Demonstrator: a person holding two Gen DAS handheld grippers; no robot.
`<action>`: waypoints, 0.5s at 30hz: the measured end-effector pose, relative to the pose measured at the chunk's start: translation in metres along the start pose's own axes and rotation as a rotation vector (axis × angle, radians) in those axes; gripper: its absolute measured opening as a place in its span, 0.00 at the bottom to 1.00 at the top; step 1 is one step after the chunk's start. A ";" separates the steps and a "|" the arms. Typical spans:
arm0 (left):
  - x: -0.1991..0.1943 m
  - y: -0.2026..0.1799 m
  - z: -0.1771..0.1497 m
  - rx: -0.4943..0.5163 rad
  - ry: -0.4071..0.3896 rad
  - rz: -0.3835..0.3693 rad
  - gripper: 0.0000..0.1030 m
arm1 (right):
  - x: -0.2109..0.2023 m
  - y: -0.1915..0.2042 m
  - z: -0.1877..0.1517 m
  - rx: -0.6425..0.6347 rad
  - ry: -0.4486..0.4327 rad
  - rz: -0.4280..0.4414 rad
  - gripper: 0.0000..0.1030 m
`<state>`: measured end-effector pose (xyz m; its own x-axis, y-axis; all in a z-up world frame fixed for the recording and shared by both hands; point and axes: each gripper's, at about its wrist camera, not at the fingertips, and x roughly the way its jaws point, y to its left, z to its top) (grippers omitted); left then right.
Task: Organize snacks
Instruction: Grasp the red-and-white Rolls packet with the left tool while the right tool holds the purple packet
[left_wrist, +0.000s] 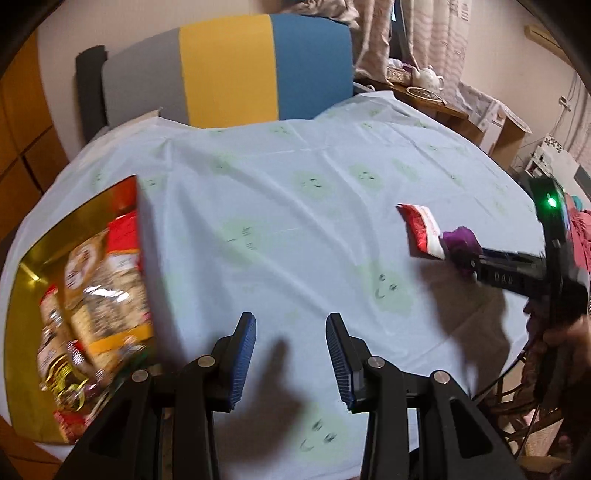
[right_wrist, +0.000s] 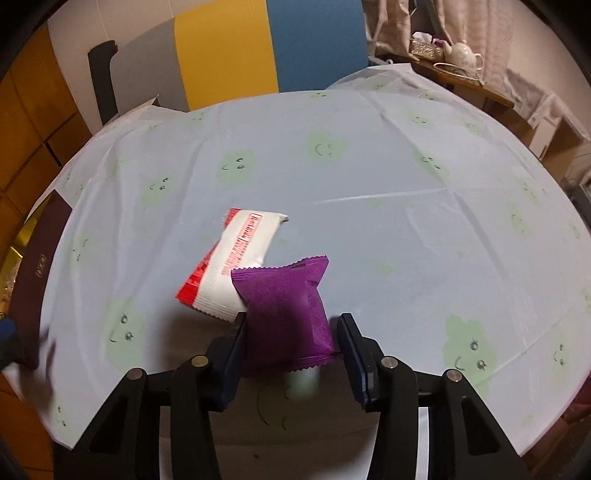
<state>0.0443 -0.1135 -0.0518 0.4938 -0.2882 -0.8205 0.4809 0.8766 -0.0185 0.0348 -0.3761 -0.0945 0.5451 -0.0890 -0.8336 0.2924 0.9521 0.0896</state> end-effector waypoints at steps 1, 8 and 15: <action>0.004 -0.005 0.005 0.008 0.003 -0.013 0.39 | -0.001 -0.003 -0.002 0.014 -0.007 -0.010 0.47; 0.039 -0.054 0.052 0.042 0.044 -0.165 0.39 | -0.014 -0.018 -0.022 0.054 -0.035 -0.038 0.47; 0.075 -0.103 0.087 0.087 0.097 -0.228 0.49 | -0.016 -0.019 -0.029 0.045 -0.062 -0.028 0.48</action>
<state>0.0955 -0.2588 -0.0617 0.2953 -0.4324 -0.8520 0.6346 0.7554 -0.1634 -0.0022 -0.3847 -0.0991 0.5835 -0.1344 -0.8009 0.3422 0.9351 0.0923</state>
